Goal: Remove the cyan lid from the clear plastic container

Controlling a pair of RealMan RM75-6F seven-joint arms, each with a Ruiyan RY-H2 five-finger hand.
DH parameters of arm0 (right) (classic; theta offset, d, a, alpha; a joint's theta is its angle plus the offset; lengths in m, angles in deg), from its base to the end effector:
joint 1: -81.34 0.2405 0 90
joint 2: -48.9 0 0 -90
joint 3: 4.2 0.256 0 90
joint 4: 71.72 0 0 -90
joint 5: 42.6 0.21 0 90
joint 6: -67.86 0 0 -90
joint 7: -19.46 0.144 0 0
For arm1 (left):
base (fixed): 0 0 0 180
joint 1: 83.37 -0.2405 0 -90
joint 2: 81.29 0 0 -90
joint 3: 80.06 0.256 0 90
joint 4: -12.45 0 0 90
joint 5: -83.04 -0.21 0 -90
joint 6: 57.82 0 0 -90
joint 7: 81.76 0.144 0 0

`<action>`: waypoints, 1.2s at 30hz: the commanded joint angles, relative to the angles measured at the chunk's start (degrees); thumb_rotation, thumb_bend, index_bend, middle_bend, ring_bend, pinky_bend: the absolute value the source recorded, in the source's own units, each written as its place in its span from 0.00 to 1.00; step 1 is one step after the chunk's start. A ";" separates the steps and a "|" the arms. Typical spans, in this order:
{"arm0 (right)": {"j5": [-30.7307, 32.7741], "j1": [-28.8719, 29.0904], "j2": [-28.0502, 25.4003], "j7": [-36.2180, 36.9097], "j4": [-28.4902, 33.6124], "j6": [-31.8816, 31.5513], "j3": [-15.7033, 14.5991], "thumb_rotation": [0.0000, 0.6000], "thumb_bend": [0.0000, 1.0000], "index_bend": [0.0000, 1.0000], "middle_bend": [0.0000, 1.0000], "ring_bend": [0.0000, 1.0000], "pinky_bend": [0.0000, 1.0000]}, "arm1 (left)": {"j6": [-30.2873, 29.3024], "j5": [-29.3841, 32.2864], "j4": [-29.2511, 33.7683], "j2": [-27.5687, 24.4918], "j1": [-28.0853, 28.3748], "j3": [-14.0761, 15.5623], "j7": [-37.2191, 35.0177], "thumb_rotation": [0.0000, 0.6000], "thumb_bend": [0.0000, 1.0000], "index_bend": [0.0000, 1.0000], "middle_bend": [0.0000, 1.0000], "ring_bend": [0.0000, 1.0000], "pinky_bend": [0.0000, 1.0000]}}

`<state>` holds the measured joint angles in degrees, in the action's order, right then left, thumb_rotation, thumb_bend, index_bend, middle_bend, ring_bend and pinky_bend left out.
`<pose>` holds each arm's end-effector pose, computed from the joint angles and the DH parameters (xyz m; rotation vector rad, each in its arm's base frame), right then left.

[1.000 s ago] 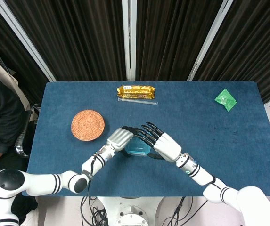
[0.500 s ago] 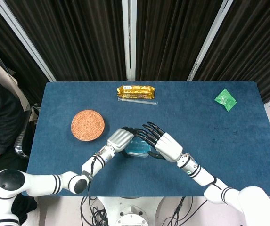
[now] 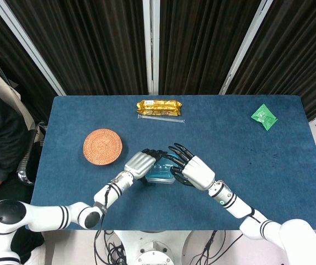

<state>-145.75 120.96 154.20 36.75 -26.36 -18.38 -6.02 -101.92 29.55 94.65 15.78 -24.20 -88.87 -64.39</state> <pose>-0.1646 -0.3105 -0.0386 2.0149 -0.5175 1.5329 -0.0557 0.3390 -0.0879 -2.1723 -1.0846 -0.9272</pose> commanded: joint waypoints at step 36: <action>5.63 -2.72 -5.44 1.30 -2.42 -9.09 7.53 1.00 0.57 0.79 0.27 0.00 0.00 | -11.02 -7.29 7.71 -14.44 -11.95 -0.05 -8.26 1.00 0.00 0.02 0.00 0.00 0.07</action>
<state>-141.37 118.90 149.51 37.68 -28.23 -28.18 0.80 -112.10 22.87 102.11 2.18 -35.26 -89.18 -71.93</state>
